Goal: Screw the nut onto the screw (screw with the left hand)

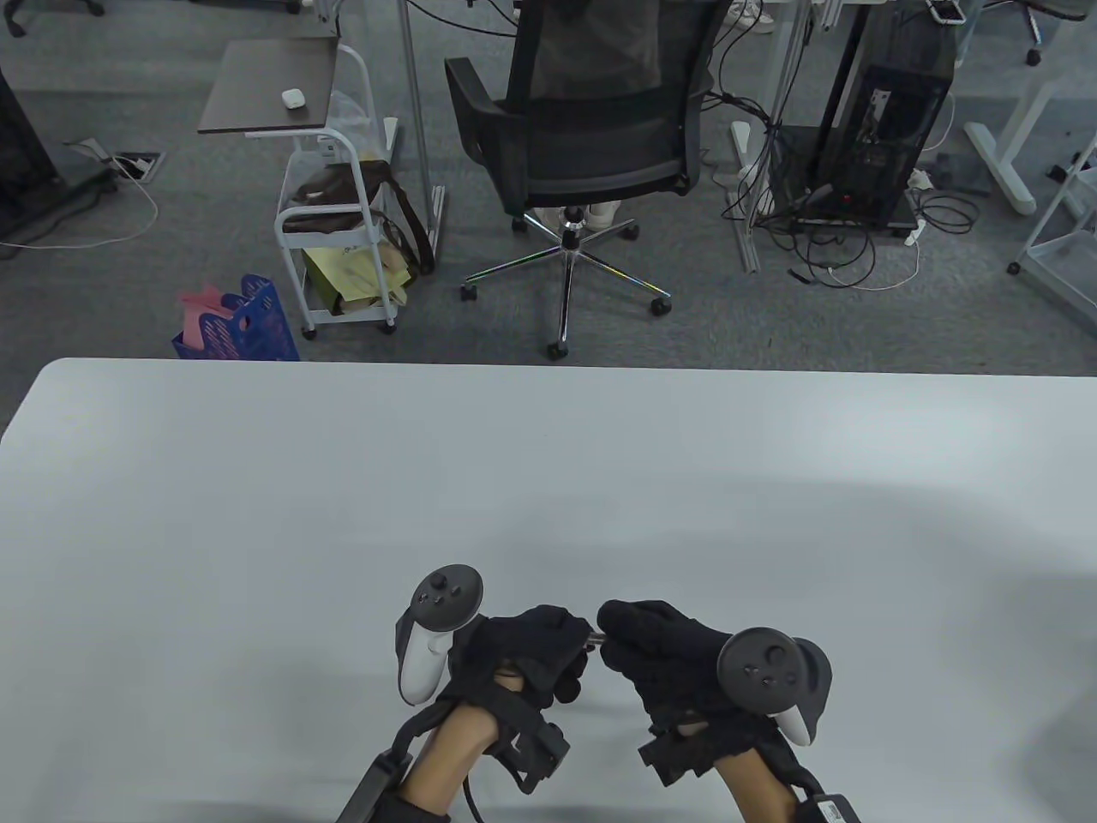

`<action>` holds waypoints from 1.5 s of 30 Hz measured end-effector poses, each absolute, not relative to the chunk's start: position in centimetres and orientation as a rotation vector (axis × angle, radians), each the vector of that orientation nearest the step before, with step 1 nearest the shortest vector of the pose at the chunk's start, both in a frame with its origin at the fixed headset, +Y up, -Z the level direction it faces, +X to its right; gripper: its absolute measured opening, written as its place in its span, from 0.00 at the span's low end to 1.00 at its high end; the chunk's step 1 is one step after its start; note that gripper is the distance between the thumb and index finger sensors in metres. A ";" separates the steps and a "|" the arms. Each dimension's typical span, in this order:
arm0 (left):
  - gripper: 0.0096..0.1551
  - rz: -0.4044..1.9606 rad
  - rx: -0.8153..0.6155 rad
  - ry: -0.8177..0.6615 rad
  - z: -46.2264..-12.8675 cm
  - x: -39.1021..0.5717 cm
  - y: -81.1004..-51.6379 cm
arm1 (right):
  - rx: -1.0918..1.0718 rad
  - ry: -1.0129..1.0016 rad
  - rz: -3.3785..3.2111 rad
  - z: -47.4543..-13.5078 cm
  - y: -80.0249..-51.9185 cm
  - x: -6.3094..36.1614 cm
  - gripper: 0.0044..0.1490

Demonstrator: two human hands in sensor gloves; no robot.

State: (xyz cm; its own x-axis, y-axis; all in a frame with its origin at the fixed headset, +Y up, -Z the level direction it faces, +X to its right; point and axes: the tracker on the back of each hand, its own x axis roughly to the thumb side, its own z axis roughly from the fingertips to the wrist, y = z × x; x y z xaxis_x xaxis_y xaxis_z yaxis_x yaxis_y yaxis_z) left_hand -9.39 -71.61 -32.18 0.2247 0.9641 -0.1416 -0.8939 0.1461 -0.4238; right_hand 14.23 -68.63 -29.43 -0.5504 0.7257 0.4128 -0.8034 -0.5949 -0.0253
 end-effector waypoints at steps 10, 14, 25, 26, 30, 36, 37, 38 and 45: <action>0.42 1.410 -0.500 -0.253 -32.1 -9.2 -71.6 | 0.484 -0.426 2.269 -28.9 -67.8 14.1 0.29; 0.37 1.388 -0.469 -0.211 -32.4 -9.5 -71.9 | 0.509 -0.459 2.300 -28.7 -67.6 13.9 0.28; 0.43 1.397 -0.490 -0.222 -32.2 -9.5 -71.9 | 0.536 -0.490 2.330 -28.6 -67.5 13.8 0.27; 0.42 1.381 -0.485 -0.209 -32.2 -9.6 -71.9 | 0.538 -0.489 2.332 -28.6 -67.6 13.7 0.27; 0.32 1.368 -0.510 -0.243 -32.2 -9.2 -71.6 | 0.548 -0.488 2.352 -28.5 -67.6 13.7 0.26; 0.37 1.372 -0.556 -0.285 -32.2 -9.1 -71.7 | 0.542 -0.491 2.350 -28.5 -67.5 13.7 0.27; 0.41 1.378 -0.556 -0.271 -32.2 -9.2 -71.9 | 0.541 -0.483 2.344 -28.5 -67.5 13.7 0.27; 0.42 1.378 -0.549 -0.255 -32.2 -9.3 -72.0 | 0.539 -0.481 2.339 -28.5 -67.5 13.7 0.27; 0.31 1.338 -0.510 -0.286 -32.3 -8.9 -71.5 | 0.551 -0.495 2.373 -28.5 -67.5 13.6 0.27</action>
